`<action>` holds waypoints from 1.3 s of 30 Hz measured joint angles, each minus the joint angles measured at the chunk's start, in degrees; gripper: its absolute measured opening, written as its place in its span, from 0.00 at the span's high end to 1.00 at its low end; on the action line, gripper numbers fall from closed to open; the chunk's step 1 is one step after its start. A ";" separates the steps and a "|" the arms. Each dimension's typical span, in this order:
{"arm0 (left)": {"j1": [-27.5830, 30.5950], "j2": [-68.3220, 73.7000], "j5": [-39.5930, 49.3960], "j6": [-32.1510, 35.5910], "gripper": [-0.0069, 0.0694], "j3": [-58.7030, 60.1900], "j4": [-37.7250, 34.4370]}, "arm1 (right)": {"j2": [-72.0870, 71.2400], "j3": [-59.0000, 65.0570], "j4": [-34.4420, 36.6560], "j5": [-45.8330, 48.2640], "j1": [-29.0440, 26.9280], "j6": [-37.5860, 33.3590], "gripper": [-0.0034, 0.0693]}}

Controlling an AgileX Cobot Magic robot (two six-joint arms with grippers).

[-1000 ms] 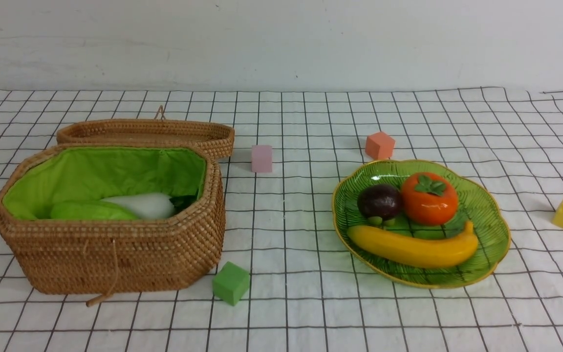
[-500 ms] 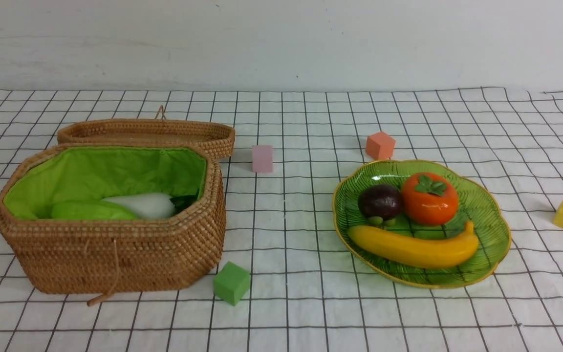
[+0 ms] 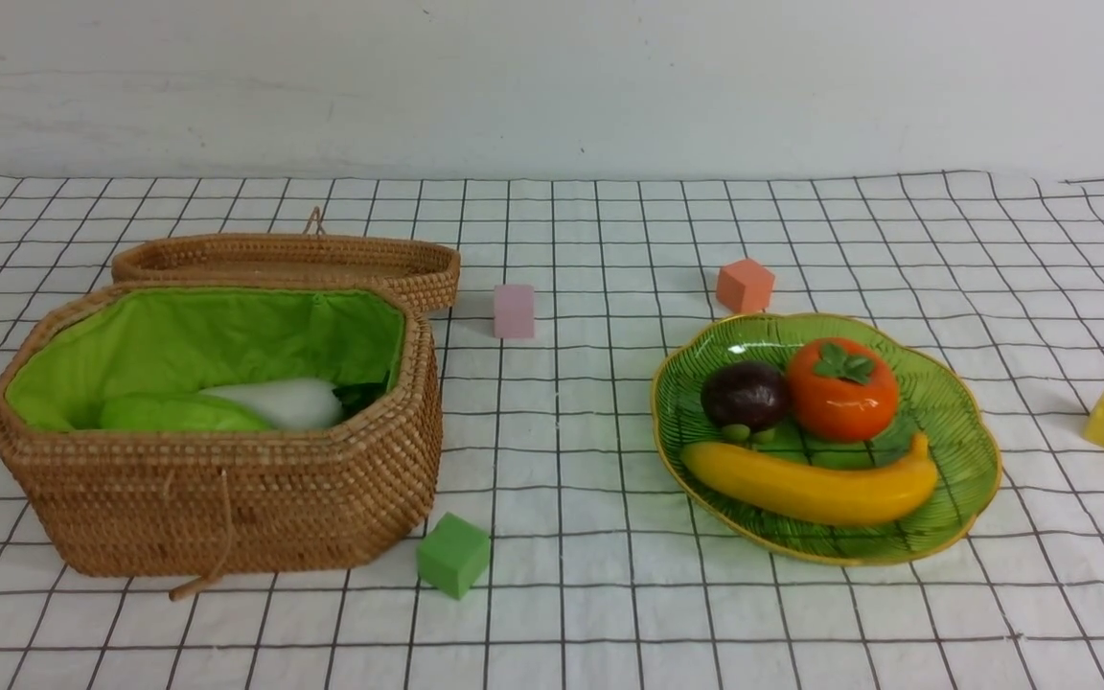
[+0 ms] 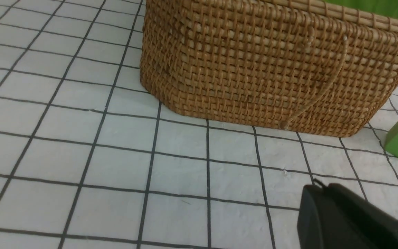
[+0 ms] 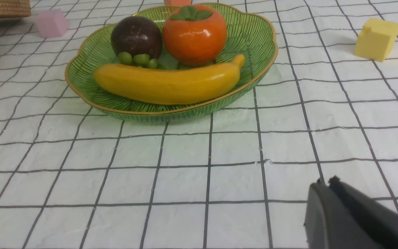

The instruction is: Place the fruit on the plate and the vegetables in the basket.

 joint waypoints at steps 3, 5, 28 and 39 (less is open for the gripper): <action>0.00 0.00 0.04 0.00 0.93 0.00 0.00 | 0.00 0.00 0.05 0.00 0.00 0.00 0.93; 0.00 0.00 0.04 0.00 0.93 0.00 0.00 | 0.00 0.00 0.04 0.00 0.00 0.00 0.93; 0.00 0.00 0.40 -0.05 0.93 0.00 0.00 | 0.00 0.00 0.04 0.00 0.00 0.02 0.91; 0.00 0.00 0.40 -0.10 0.92 0.00 0.00 | 0.00 0.00 0.04 0.00 0.00 0.02 0.88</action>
